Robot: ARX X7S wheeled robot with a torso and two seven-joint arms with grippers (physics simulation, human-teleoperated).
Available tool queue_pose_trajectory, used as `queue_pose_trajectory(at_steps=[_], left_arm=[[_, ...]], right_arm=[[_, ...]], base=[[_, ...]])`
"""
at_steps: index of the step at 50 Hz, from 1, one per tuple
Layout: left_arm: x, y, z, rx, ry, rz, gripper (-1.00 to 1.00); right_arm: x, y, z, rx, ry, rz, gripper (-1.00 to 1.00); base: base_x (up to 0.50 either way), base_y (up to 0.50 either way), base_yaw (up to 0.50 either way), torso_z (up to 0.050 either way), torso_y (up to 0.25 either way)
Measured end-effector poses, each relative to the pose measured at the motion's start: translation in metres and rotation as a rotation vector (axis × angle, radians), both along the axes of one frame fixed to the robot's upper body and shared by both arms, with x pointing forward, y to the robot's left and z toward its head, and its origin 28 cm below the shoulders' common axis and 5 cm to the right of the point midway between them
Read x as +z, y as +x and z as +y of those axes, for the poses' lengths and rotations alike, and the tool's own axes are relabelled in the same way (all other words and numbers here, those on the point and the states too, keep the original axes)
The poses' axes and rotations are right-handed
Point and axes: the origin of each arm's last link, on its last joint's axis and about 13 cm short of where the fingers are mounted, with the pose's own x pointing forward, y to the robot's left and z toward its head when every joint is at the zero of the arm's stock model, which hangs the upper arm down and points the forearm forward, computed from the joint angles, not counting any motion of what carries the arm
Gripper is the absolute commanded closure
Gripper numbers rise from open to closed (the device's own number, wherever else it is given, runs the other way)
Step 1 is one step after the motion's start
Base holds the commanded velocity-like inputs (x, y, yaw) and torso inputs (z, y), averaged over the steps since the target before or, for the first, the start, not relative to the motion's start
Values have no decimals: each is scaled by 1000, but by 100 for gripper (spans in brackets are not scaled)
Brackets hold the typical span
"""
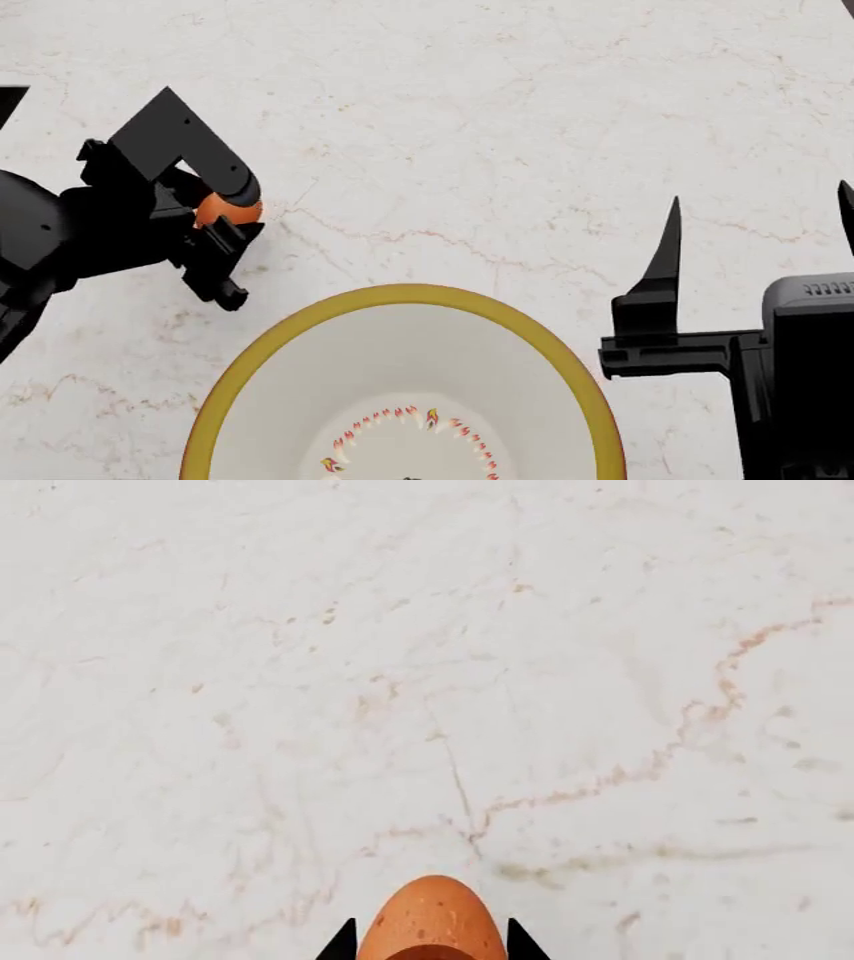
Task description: Place the eggs and milk next to the bowl.
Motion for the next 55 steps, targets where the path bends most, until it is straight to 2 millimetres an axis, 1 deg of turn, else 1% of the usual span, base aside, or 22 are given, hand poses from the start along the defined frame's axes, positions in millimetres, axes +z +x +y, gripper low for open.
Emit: queue_pose_trajectory(at_steps=[9,16,23,30,40,55], left_arm=[[15,-22,23,-19,-49,3,100],[26,-42,40,-35,-55,12,100],[31,-60,57,-71,-51,21,100],[32,-72,69,-123,-33,31,100],[31,-85,79,-209,-6,78,100],[25,-97,82,-308,11,147,100]], right_arm=[[1,0,1,6,0,-4,-100],[2,-1,1,8,0,-7,-100],[2,0,1,10,1,-10,-100],[2,0,2,13,0,-10,-100],[3,0,2,13,-2,-10,-100],[5,-1,3,12,-5,-11,-100]], base=[[0,0,0,0,0],[0,0,0,0,0],[0,0,0,0,0],[0,0,0,0,0],[0,0,0,0,0],[0,0,0,0,0]])
